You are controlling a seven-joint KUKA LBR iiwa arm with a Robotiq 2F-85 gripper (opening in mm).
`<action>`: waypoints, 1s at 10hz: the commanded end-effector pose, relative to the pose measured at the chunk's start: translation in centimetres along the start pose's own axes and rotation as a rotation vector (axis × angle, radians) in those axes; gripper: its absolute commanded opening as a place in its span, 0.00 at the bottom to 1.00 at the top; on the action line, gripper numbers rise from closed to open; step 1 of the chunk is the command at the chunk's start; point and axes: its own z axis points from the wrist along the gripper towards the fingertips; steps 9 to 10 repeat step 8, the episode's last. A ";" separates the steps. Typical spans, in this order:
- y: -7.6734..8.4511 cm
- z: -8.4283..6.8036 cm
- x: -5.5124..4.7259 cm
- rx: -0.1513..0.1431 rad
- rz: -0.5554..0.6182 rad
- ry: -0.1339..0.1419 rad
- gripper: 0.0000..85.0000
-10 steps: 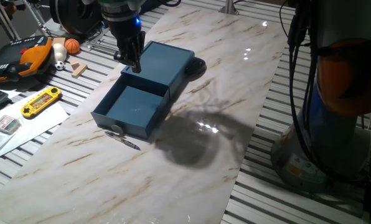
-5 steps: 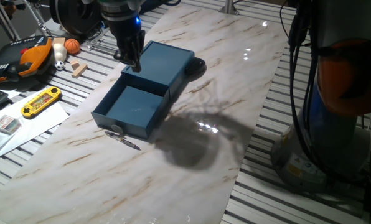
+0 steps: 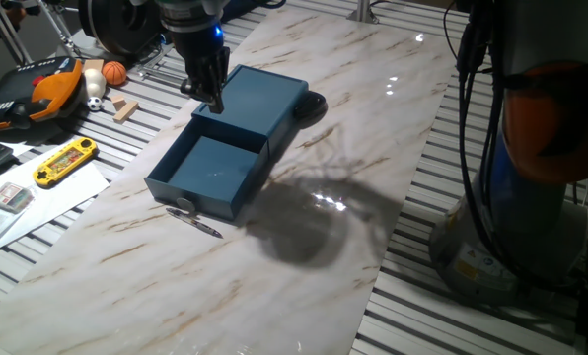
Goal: Take something out of a drawer
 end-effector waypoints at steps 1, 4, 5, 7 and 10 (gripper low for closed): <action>0.0 0.0 0.0 0.000 0.000 0.000 0.00; 0.0 0.0 0.0 0.004 0.000 -0.004 0.00; 0.0 0.0 0.0 0.005 0.001 -0.004 0.00; 0.0 0.0 0.0 0.007 0.000 -0.006 0.00; 0.0 -0.1 0.0 0.009 0.000 -0.005 0.00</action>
